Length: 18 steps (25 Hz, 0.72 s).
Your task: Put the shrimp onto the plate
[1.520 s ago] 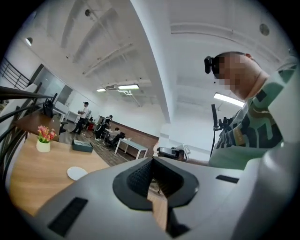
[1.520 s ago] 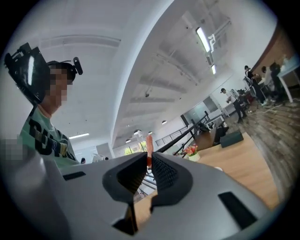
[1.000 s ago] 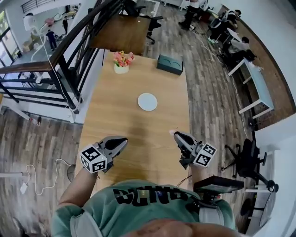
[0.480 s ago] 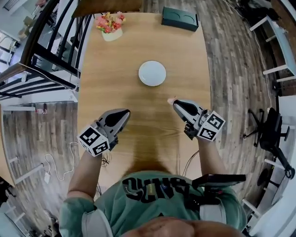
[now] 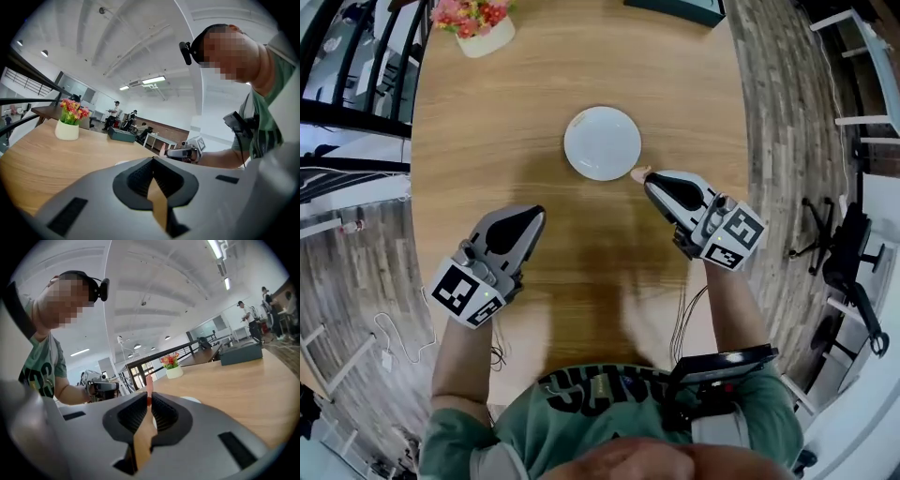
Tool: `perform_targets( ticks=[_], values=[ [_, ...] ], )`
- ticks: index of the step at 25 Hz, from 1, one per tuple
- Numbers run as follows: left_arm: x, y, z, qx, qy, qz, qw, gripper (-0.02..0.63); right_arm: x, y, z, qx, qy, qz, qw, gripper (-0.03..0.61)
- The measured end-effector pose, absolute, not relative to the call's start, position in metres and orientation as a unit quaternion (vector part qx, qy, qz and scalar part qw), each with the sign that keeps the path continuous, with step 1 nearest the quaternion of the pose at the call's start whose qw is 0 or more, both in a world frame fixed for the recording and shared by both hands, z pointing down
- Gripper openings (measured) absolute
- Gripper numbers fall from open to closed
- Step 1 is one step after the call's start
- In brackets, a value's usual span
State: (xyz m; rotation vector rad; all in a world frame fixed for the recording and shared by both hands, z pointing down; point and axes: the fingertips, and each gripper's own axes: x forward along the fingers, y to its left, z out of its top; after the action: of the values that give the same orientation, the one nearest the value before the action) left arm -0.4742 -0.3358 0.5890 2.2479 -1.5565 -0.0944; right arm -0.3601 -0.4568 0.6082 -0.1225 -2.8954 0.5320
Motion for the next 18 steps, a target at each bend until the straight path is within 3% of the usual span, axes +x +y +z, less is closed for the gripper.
perform_targets(
  ticks=[18],
  values=[
    [-0.489, -0.396, 0.656, 0.822, -0.529, -0.028, 0.211, 0.005, -0.452, -0.496, 0.678, -0.069, -0.980, -0.015, 0.184, 0.034]
  ],
)
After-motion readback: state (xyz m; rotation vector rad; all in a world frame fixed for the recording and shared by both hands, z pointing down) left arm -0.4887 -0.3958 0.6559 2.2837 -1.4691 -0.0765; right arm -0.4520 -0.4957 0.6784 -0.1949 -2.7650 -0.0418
